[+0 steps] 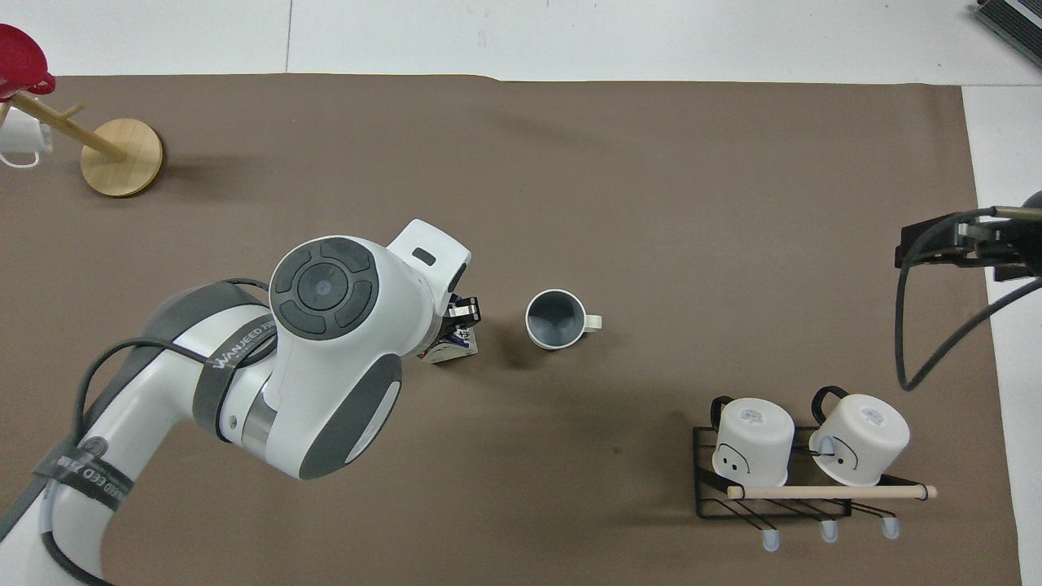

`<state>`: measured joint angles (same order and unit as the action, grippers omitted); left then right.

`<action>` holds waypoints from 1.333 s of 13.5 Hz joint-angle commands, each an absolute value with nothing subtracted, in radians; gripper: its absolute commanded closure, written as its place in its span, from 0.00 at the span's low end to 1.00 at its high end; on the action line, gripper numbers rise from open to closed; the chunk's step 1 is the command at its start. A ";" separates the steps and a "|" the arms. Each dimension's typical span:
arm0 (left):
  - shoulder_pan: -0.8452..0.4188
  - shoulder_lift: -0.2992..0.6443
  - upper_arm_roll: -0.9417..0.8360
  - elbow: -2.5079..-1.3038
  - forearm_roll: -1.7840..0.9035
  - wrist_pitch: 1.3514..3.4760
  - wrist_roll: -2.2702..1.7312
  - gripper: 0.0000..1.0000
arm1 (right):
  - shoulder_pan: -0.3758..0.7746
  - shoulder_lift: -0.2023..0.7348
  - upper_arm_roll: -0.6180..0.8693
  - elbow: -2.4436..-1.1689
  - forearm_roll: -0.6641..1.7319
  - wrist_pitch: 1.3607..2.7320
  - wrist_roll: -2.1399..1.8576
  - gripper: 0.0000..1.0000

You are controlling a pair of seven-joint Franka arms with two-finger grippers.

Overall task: Place cup and milk on table
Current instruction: 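Open the left gripper beside the mug and withdraw it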

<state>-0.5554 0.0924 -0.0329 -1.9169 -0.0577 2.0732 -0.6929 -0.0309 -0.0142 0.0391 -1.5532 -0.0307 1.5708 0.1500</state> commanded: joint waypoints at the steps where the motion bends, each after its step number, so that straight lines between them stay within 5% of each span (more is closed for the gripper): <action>1: -0.557 0.083 -0.026 -1.939 -0.037 2.103 -0.680 0.26 | -0.044 -0.002 0.043 -1.525 -0.026 1.561 0.109 0.00; 3: -0.557 0.086 -0.026 -1.930 -0.037 2.100 -0.692 0.00 | -0.044 -0.008 0.043 -1.531 -0.023 1.560 0.106 0.00; 7: -0.539 0.011 -0.011 -1.873 -0.041 1.967 -0.660 0.00 | -0.043 -0.028 0.043 -1.560 -0.021 1.554 0.106 0.00; 18: -0.167 -0.147 -0.005 -1.809 -0.051 1.623 -0.118 0.00 | -0.043 -0.028 0.043 -1.560 -0.021 1.560 0.120 0.00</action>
<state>-0.1915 -0.1285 0.0064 -1.8115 -0.0575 1.6612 -0.1589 -0.0311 -0.0142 0.0391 -1.5478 -0.0297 1.5651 0.1331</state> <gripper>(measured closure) 0.000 0.000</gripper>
